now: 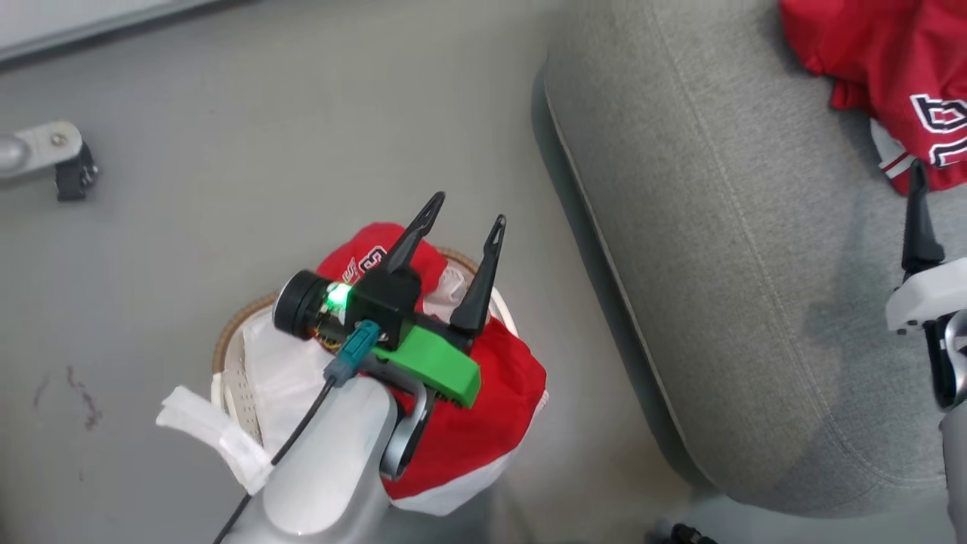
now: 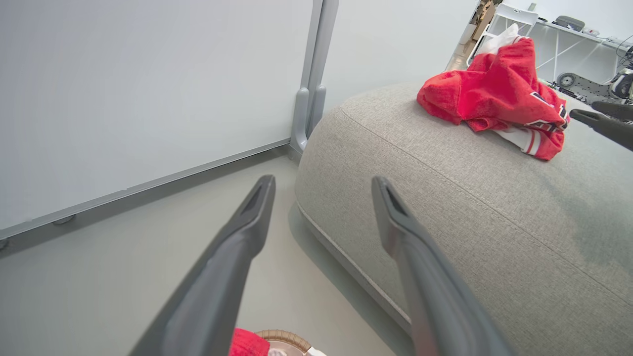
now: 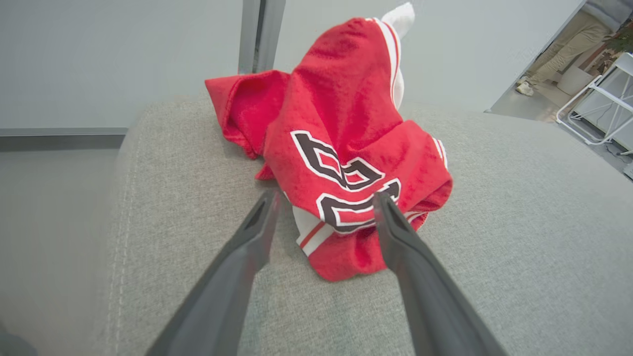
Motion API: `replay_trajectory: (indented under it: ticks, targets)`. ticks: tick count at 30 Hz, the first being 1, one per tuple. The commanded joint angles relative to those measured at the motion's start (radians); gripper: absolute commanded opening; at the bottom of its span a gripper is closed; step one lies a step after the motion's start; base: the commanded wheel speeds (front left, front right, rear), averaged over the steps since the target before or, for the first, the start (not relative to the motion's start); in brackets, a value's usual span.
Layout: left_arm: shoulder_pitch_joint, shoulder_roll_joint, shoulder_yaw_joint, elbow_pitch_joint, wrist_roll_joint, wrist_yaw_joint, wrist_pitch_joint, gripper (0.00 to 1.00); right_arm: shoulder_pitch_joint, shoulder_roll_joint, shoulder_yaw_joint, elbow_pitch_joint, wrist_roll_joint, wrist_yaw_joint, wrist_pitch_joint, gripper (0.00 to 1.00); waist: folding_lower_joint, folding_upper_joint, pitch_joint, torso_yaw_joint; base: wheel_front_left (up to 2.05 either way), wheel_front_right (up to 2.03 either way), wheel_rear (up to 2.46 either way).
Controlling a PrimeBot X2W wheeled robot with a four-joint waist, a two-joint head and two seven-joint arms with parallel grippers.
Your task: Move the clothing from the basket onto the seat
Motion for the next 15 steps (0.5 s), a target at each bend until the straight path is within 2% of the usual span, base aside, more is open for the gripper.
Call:
replay_trajectory:
  ticks: [1,8,15]
  targets:
    - [0.030,0.004,0.013,-0.003,-0.003,0.005,0.000,1.00,0.028,0.005,0.009,-0.017,0.009,-0.001,0.000,1.00,0.0000,0.0000,-0.092,0.015,0.00,0.00,0.00]
    - [0.129,0.004,0.091,-0.021,0.002,0.031,0.000,1.00,0.096,0.037,0.087,-0.102,0.044,-0.001,0.000,1.00,0.0000,0.0000,-0.193,0.080,0.00,0.00,0.00]
    - [0.223,0.004,0.178,-0.023,0.033,0.059,0.000,1.00,0.144,0.083,0.154,-0.130,0.067,-0.001,0.000,1.00,0.0000,0.0000,-0.274,0.144,0.00,0.00,0.00]
